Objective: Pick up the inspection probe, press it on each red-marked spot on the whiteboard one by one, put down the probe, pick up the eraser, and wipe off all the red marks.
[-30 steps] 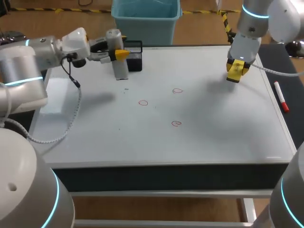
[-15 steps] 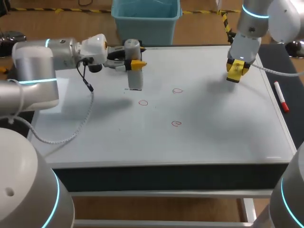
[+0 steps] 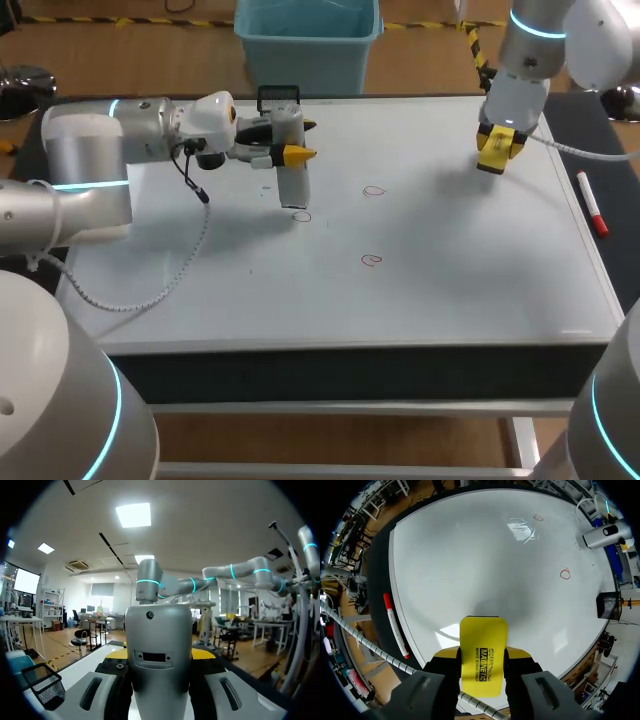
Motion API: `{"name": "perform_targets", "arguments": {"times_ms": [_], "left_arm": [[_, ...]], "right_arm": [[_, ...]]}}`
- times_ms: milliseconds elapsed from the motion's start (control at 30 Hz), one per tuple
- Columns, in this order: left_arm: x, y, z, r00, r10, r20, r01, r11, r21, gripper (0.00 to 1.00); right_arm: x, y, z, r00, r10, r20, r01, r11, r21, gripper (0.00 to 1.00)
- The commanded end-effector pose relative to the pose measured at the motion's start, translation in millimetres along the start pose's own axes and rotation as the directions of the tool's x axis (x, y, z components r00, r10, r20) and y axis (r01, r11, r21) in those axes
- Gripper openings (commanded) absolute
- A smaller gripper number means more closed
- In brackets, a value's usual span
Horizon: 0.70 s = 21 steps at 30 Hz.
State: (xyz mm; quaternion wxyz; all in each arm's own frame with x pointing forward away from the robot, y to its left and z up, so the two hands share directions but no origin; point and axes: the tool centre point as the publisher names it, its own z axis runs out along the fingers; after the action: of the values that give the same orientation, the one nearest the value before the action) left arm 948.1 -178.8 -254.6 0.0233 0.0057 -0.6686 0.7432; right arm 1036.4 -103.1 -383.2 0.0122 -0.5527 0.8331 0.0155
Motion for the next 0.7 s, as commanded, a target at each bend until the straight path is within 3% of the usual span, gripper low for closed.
{"name": "perform_targets", "arguments": {"times_ms": [33, 700], "left_arm": [[-4.9, 6.9, 2.5, 1.0, -0.011, -0.01, 0.011, 1.0, -0.008, 0.0], [-2.9, 31.3, 3.6, 0.999, -0.035, -0.013, 0.035, 0.999, 0.014, 0.0]], "right_arm": [[0.6, -0.2, -1.2, 1.0, -0.002, -0.003, 0.002, 1.0, 0.001, 0.0], [0.6, -0.2, -1.2, 1.0, -0.002, -0.003, 0.002, 1.0, 0.001, 0.0]]}}
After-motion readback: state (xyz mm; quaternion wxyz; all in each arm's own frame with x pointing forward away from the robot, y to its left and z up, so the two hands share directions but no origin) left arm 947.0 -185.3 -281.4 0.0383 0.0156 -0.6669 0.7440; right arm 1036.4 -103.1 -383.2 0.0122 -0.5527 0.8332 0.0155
